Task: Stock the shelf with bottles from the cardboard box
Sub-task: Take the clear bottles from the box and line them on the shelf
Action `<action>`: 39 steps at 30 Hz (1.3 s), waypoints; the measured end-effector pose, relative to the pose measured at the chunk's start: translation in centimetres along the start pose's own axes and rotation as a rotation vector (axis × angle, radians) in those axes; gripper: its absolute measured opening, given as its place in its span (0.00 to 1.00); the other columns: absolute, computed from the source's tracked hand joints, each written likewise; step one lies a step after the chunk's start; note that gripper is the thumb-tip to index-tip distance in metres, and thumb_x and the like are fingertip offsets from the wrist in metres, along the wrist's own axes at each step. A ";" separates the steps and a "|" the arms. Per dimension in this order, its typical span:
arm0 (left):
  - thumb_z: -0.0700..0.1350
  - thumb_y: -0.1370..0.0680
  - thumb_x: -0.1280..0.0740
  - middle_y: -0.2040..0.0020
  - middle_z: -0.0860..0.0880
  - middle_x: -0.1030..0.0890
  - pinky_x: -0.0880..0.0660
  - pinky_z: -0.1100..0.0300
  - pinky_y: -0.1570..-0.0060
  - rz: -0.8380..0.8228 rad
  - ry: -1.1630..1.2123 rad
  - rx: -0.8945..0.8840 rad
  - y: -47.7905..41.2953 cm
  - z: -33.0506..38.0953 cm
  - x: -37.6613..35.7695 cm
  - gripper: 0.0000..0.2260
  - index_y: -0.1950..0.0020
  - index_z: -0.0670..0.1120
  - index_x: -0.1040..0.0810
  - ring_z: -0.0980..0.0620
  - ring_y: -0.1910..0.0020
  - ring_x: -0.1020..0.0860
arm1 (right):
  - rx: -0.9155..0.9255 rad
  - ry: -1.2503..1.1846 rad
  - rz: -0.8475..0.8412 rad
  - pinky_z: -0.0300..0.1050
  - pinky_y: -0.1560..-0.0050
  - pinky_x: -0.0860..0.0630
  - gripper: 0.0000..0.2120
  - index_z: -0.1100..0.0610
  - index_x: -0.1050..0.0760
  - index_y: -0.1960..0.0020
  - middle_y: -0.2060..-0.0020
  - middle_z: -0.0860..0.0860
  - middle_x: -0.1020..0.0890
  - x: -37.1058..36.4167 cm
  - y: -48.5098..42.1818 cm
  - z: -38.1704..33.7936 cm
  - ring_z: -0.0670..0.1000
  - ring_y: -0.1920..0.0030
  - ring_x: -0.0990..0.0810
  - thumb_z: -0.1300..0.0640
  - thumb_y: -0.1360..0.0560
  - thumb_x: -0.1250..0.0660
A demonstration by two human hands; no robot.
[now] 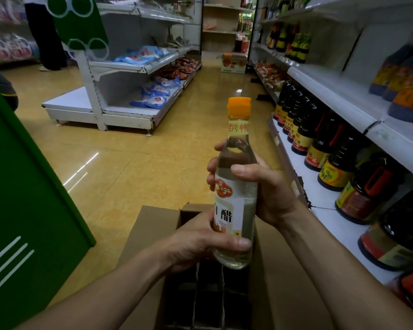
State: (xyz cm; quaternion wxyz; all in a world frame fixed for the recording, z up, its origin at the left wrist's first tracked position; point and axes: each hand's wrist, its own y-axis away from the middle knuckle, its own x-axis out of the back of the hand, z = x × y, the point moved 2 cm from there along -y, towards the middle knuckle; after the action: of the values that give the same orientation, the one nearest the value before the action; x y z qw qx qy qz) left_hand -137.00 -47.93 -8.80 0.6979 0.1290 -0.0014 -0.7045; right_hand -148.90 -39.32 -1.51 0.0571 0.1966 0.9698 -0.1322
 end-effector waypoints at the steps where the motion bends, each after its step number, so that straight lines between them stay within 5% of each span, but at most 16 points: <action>1: 0.40 0.28 0.23 0.36 0.39 0.19 0.27 0.40 0.30 0.054 -0.029 -0.018 -0.1 -0.1 -0.1 0.27 0.30 0.44 0.27 0.39 0.35 0.20 | 0.009 0.000 0.019 0.58 0.43 0.23 0.30 0.58 0.30 0.32 0.47 0.60 0.19 0.1 0.1 0.0 0.59 0.48 0.18 0.53 0.32 0.31; 4: 0.49 0.32 0.19 0.42 0.46 0.15 0.22 0.42 0.36 0.233 -0.127 -0.081 -0.3 -0.1 -0.5 0.28 0.34 0.49 0.25 0.45 0.42 0.16 | 0.034 0.047 0.112 0.55 0.42 0.20 0.28 0.56 0.29 0.30 0.44 0.58 0.17 0.0 0.1 0.3 0.59 0.45 0.16 0.53 0.28 0.31; 7: 0.47 0.32 0.18 0.47 0.48 0.14 0.18 0.48 0.44 0.451 -0.166 -0.150 -0.7 -0.1 -0.6 0.27 0.38 0.52 0.26 0.50 0.48 0.15 | 0.054 0.220 0.241 0.52 0.44 0.18 0.23 0.45 0.25 0.35 0.43 0.55 0.15 -0.5 0.0 0.7 0.56 0.43 0.15 0.46 0.30 0.27; 11: 0.40 0.31 0.21 0.49 0.47 0.14 0.16 0.44 0.51 0.679 -0.160 -0.230 -1.2 0.1 0.3 0.25 0.37 0.50 0.26 0.49 0.51 0.14 | -0.020 0.401 0.290 0.44 0.47 0.17 0.37 0.48 0.34 0.32 0.45 0.49 0.17 -1.5 0.0 1.6 0.46 0.46 0.15 0.47 0.36 0.21; 17: 0.38 0.29 0.21 0.44 0.49 0.16 0.16 0.53 0.49 0.651 -0.139 -0.238 -0.3 1.0 0.4 0.29 0.32 0.50 0.29 0.51 0.47 0.15 | -0.131 0.499 0.128 0.40 0.46 0.18 0.33 0.45 0.38 0.30 0.42 0.44 0.18 -0.8 -0.3 0.6 0.41 0.43 0.17 0.53 0.27 0.22; 20: 0.40 0.28 0.22 0.44 0.50 0.17 0.18 0.62 0.54 0.631 -0.152 -0.249 0.3 1.5 0.3 0.29 0.31 0.51 0.30 0.53 0.47 0.16 | -0.179 0.516 0.048 0.43 0.45 0.18 0.36 0.41 0.39 0.28 0.40 0.41 0.19 0.1 -0.2 -0.3 0.39 0.42 0.18 0.47 0.29 0.23; 25: 0.40 0.28 0.22 0.42 0.50 0.17 0.17 0.58 0.48 0.579 -0.130 -0.278 0.7 2.2 0.0 0.29 0.31 0.55 0.29 0.55 0.45 0.16 | -0.185 0.478 0.038 0.52 0.44 0.16 0.33 0.36 0.32 0.29 0.41 0.40 0.17 1.1 0.1 -1.6 0.42 0.40 0.18 0.43 0.31 0.23; 33: 0.39 0.30 0.20 0.44 0.50 0.16 0.16 0.54 0.50 0.615 -0.117 -0.276 1.0 5.7 -1.3 0.30 0.32 0.55 0.26 0.52 0.46 0.16 | -0.188 0.420 0.075 0.49 0.44 0.16 0.27 0.39 0.29 0.31 0.42 0.38 0.17 0.6 0.6 -5.3 0.43 0.39 0.18 0.46 0.29 0.26; 39: 0.41 0.29 0.21 0.44 0.53 0.16 0.18 0.63 0.54 0.564 -0.115 -0.256 3.3 13.2 -3.7 0.29 0.32 0.56 0.27 0.59 0.48 0.16 | -0.252 0.412 0.102 0.52 0.42 0.17 0.26 0.41 0.29 0.30 0.40 0.42 0.16 -1.1 -0.3 -13.4 0.44 0.38 0.18 0.46 0.27 0.27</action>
State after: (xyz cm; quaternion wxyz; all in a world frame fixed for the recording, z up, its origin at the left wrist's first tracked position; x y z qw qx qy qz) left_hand -136.20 -46.75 5.25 0.8751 -0.0054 0.0122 -0.4837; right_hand -148.76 -36.27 11.60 -0.1114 0.2594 0.9586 0.0359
